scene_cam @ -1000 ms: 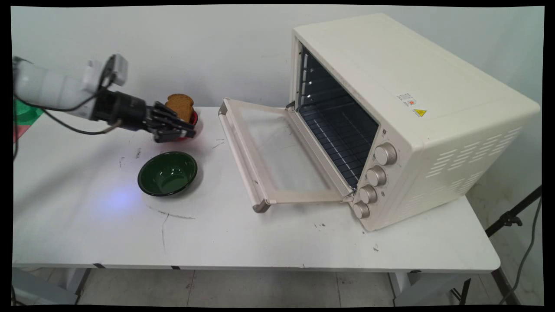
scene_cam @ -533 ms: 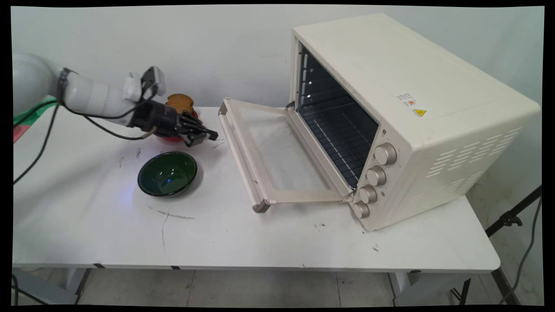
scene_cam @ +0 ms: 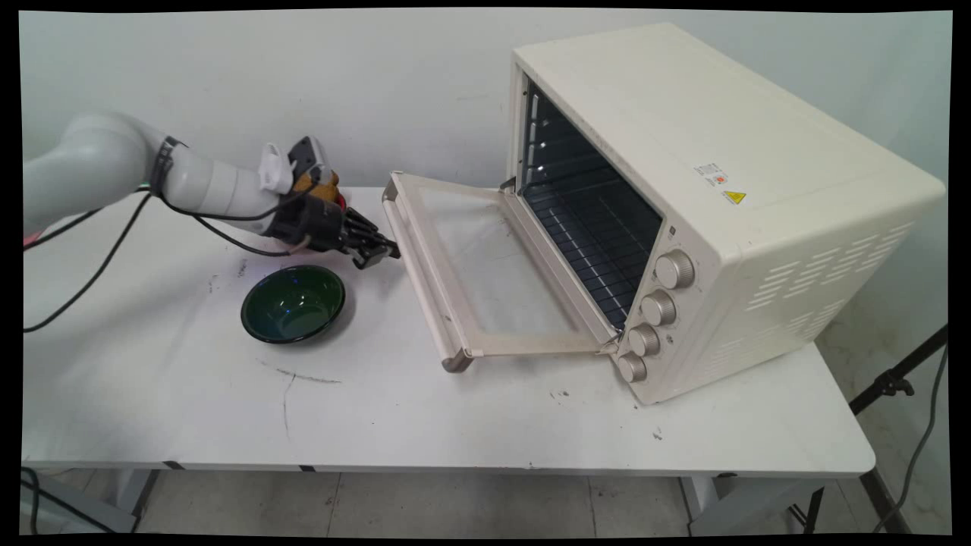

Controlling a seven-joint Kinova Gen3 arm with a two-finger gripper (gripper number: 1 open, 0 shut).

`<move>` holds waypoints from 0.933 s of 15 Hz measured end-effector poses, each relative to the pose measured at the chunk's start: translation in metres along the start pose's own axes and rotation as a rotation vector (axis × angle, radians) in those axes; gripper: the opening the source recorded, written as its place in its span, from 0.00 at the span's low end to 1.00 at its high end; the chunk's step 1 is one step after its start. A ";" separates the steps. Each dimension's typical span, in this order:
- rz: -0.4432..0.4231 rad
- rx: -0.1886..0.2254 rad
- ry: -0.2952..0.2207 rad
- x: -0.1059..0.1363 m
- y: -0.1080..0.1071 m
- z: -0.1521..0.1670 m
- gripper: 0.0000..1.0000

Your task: Close the oven

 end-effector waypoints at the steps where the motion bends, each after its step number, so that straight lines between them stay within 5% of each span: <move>1: -0.002 -0.001 -0.001 0.001 0.001 0.006 0.00; 14: -0.009 -0.022 0.003 0.017 0.013 0.036 0.00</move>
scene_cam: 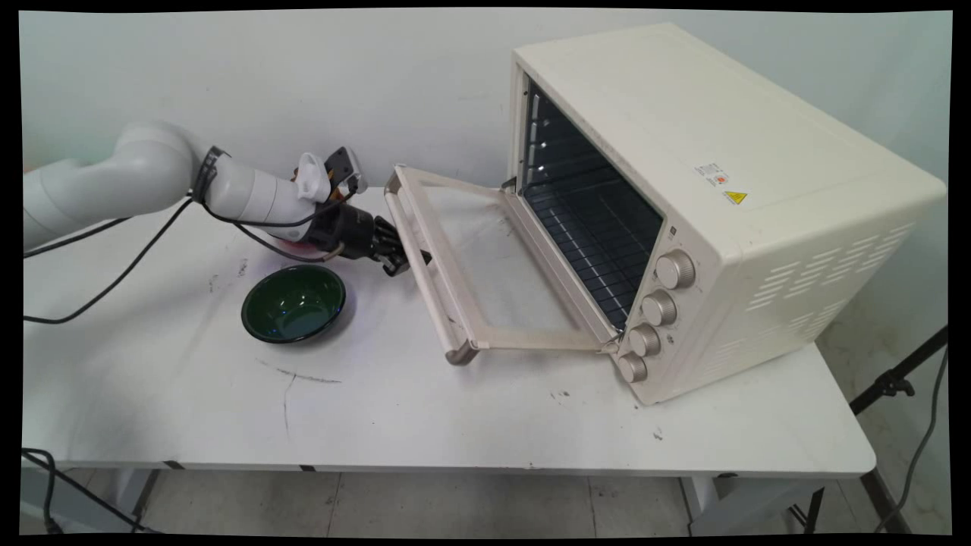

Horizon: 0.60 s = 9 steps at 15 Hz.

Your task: Close the oven

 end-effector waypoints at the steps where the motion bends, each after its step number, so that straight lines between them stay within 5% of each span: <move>1: 0.001 -0.001 0.002 0.002 0.000 -0.001 0.00; 9: -0.003 0.000 0.042 0.046 0.004 -0.017 0.00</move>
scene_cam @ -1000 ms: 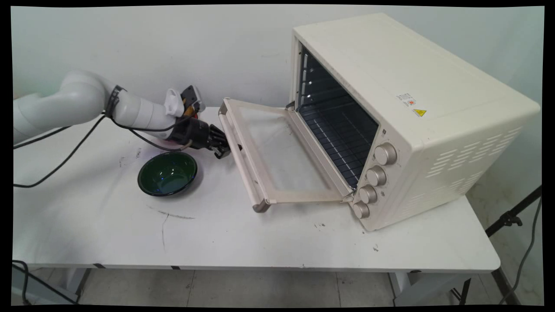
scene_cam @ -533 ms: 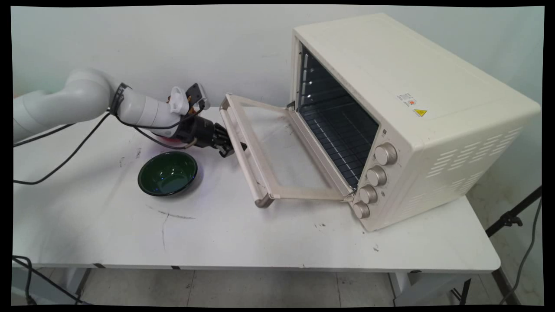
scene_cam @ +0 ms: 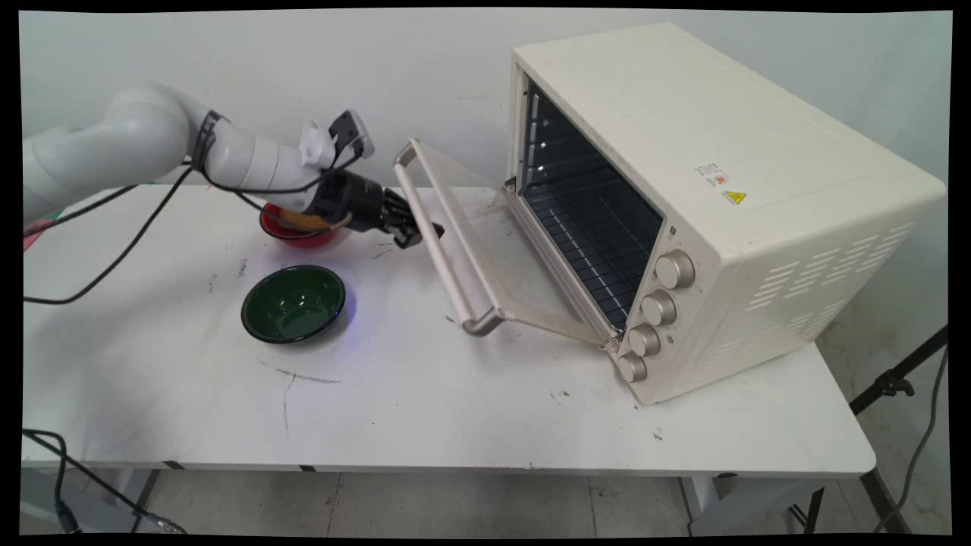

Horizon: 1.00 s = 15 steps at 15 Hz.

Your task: Close the oven

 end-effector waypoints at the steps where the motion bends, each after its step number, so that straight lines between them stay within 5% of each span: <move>1: -0.002 0.000 0.008 0.008 0.001 -0.001 0.00; 9: -0.009 -0.005 0.076 0.070 0.009 -0.002 0.00; 15: 0.002 -0.014 0.099 0.090 0.013 -0.006 0.00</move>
